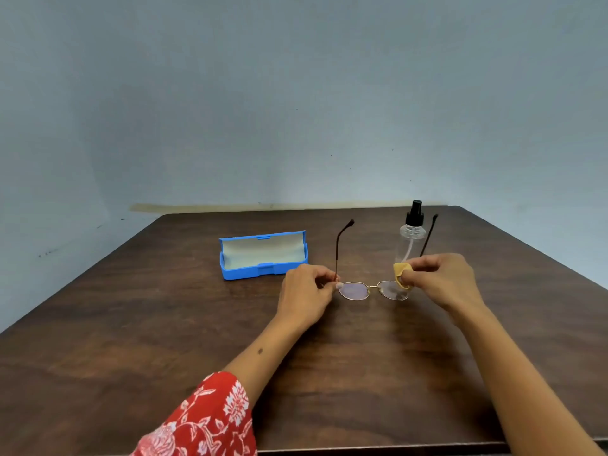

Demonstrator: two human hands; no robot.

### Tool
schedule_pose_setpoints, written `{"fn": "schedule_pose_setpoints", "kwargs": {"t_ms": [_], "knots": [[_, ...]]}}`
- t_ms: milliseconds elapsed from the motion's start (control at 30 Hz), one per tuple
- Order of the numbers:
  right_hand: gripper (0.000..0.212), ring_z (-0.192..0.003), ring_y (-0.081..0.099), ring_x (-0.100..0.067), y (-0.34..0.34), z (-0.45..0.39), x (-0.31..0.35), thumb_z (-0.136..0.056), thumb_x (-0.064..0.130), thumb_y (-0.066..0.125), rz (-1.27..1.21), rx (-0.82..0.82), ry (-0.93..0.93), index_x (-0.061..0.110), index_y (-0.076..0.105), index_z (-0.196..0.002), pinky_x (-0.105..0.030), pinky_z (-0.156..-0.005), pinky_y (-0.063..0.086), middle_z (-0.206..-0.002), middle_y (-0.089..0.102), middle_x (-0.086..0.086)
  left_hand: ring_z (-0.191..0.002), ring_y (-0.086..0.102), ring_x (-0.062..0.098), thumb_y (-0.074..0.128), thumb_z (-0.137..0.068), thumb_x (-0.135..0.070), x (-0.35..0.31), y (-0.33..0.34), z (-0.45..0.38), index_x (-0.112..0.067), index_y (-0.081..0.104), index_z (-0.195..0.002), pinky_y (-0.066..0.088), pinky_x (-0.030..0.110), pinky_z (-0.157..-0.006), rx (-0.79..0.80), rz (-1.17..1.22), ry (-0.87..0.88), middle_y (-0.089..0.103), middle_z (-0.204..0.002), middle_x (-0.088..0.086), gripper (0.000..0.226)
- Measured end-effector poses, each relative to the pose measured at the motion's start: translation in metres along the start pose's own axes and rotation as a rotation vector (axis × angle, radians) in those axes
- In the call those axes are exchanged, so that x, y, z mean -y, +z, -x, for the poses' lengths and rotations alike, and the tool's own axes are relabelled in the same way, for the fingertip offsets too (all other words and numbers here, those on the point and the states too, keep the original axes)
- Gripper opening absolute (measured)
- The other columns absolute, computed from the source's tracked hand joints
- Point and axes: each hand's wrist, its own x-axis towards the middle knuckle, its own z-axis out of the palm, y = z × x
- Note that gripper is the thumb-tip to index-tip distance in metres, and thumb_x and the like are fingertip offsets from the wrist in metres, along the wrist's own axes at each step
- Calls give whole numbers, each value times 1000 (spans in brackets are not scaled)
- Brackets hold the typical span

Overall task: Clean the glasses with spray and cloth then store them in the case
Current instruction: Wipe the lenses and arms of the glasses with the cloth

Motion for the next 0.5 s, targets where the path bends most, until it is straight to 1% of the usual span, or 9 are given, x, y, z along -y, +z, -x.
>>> {"fn": "schedule_pose_setpoints", "kwargs": {"t_ms": [67, 200, 367, 433, 500], "knots": [[24, -65, 59, 3, 1, 1, -3, -69, 10, 73, 4, -3, -1, 30, 68, -56, -12, -55, 39, -54, 65, 19, -68, 59, 6, 72, -80, -25, 1, 2, -1, -20, 75, -88, 50, 25, -74, 12, -22, -13, 74, -83, -2, 10], [22, -70, 61, -4, 4, 1, -4, -70, 12, 73, 35, 8, -34, 31, 68, -62, -14, -60, 40, -62, 66, 13, -72, 60, 10, 72, -79, -28, 3, 4, -1, -24, 74, -87, 52, 31, -76, 27, -45, -50, 72, -83, -4, 9], [20, -70, 60, -11, 2, 7, -3, -66, 13, 75, 60, 33, -23, 32, 69, -64, -16, -58, 42, -67, 70, 0, -72, 59, 5, 72, -79, -30, 5, 5, -1, -25, 74, -93, 52, 30, -77, 30, -57, -65, 72, -87, -6, 14], [16, -74, 62, -10, -2, 13, -4, -66, 15, 75, 41, 8, -10, 31, 72, -70, -18, -59, 42, -70, 72, 1, -72, 59, 4, 73, -79, -28, 5, 5, -1, -23, 73, -97, 53, 31, -80, 36, -37, -61, 72, -90, -6, 18], [14, -76, 63, -8, -7, 21, -4, -66, 20, 75, 2, -47, -6, 31, 73, -73, -18, -59, 42, -68, 72, 6, -75, 61, 5, 74, -78, -25, 4, 2, 0, -20, 72, -99, 54, 33, -83, 47, -11, -66, 72, -92, -5, 21]]}}
